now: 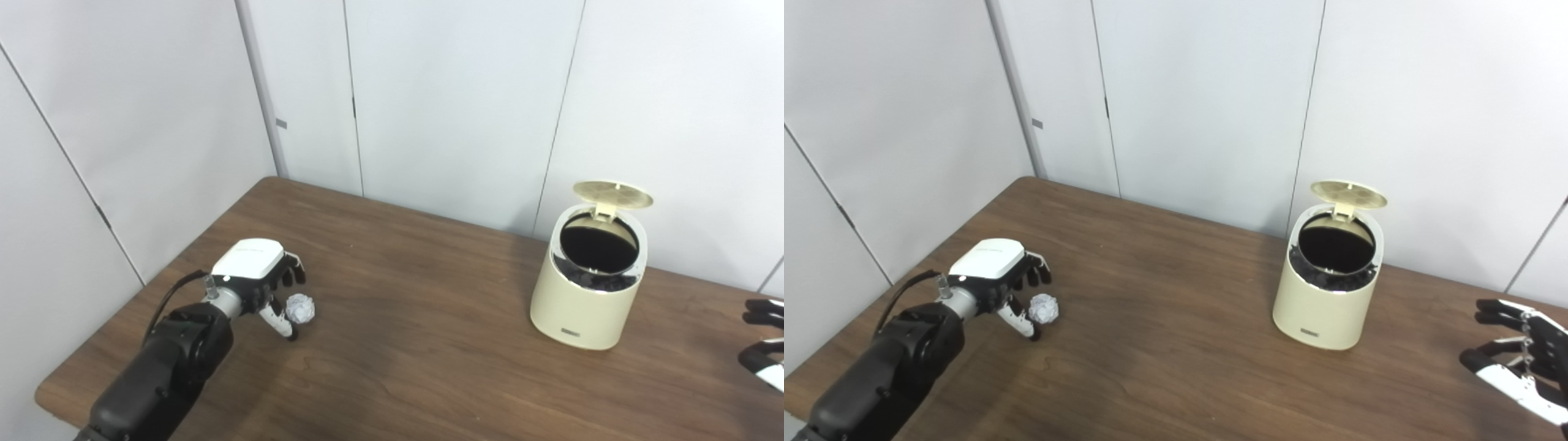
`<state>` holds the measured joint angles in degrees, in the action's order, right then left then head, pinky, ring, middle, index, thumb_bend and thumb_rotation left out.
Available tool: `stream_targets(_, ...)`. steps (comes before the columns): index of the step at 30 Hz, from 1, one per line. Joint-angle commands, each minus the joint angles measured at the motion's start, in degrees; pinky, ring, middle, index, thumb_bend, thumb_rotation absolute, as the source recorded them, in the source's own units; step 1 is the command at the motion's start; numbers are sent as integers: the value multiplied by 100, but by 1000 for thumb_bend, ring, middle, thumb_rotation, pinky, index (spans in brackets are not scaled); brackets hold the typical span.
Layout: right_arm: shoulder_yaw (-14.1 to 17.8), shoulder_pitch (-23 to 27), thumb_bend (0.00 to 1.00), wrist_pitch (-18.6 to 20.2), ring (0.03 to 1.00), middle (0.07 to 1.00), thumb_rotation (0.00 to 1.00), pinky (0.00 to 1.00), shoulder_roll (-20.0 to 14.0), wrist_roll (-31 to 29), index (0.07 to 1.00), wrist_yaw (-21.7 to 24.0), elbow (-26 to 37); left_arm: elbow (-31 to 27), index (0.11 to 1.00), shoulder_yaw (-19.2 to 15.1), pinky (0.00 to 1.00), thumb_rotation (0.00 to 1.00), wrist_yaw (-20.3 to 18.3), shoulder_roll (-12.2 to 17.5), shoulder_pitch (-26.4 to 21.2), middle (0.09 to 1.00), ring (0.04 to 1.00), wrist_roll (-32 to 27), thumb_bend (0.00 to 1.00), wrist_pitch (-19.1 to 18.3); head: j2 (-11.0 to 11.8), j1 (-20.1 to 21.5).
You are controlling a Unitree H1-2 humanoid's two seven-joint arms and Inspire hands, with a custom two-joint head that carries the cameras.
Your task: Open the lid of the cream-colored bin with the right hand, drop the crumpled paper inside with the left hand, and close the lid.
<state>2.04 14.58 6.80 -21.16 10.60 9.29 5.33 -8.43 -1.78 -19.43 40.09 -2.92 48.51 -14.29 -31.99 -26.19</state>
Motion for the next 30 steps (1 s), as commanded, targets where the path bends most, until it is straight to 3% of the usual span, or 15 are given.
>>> stream_targets(1,90,169,1000,-10,552,729,633,294,-124,-47,726,-19,207,223,631,229,408,0,-49,23,74,600,506,-62,773,108,-24,-3)
stream_targets(4,88,183,1000,-28,551,727,629,298,-138,-45,728,-14,186,229,520,297,398,26,4,44,80,579,504,-88,571,139,-30,-2)
stream_targets(6,98,187,1000,-39,556,729,626,302,-134,-77,732,-9,175,284,497,347,375,5,123,68,93,514,484,-103,533,235,-41,7)
stream_targets(11,95,193,1000,33,551,725,620,300,-131,-75,727,-5,231,372,510,484,283,0,252,116,83,428,389,-42,522,302,-49,13)
stream_targets(15,95,198,1000,7,551,728,611,303,-144,-95,731,4,228,370,512,591,275,0,275,137,73,422,381,-26,522,276,-79,20)
stream_targets(18,99,186,1000,-8,557,738,612,311,-151,-109,739,4,238,408,492,668,255,0,348,137,66,471,346,32,526,275,-80,24)
stream_targets(27,97,170,1000,84,558,736,609,305,-160,-92,737,-18,261,429,489,825,235,0,551,148,54,476,351,189,527,253,-85,33)
stream_targets(30,84,174,1000,83,557,733,614,304,-156,-60,738,-38,238,427,505,812,263,0,656,136,54,429,386,152,524,273,-71,40)
